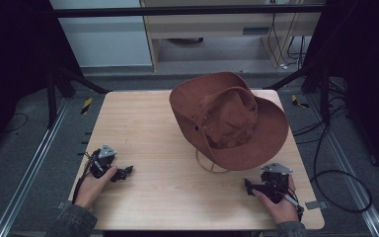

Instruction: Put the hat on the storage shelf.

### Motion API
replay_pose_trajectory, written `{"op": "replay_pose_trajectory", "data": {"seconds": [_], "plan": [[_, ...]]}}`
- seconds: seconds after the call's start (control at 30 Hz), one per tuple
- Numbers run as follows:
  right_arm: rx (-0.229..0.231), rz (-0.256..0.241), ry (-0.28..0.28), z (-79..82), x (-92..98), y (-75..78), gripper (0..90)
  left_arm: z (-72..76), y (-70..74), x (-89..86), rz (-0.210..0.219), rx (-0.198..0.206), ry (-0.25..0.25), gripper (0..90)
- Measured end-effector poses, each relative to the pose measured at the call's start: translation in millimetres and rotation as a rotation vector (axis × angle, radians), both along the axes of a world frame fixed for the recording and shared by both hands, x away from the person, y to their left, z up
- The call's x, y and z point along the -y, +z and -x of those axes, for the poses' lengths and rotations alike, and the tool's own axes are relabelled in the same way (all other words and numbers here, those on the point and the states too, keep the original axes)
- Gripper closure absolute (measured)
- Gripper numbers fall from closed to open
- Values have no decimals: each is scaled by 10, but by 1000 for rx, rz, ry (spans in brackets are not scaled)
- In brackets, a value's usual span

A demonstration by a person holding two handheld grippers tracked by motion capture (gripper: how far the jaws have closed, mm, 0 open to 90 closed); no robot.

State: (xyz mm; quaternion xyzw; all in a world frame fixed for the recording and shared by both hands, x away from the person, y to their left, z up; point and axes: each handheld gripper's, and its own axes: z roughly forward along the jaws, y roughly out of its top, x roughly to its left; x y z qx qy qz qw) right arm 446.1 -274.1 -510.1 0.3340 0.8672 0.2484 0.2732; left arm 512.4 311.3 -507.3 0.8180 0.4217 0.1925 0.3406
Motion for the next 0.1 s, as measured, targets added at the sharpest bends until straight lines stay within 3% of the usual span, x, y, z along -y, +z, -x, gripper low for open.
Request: {"op": "replay_pose_trajectory", "data": {"seconds": [0.1], "plan": [[0, 0, -1, 0, -1, 0, 7, 9, -1, -9, 1, -4, -10, 36]]}}
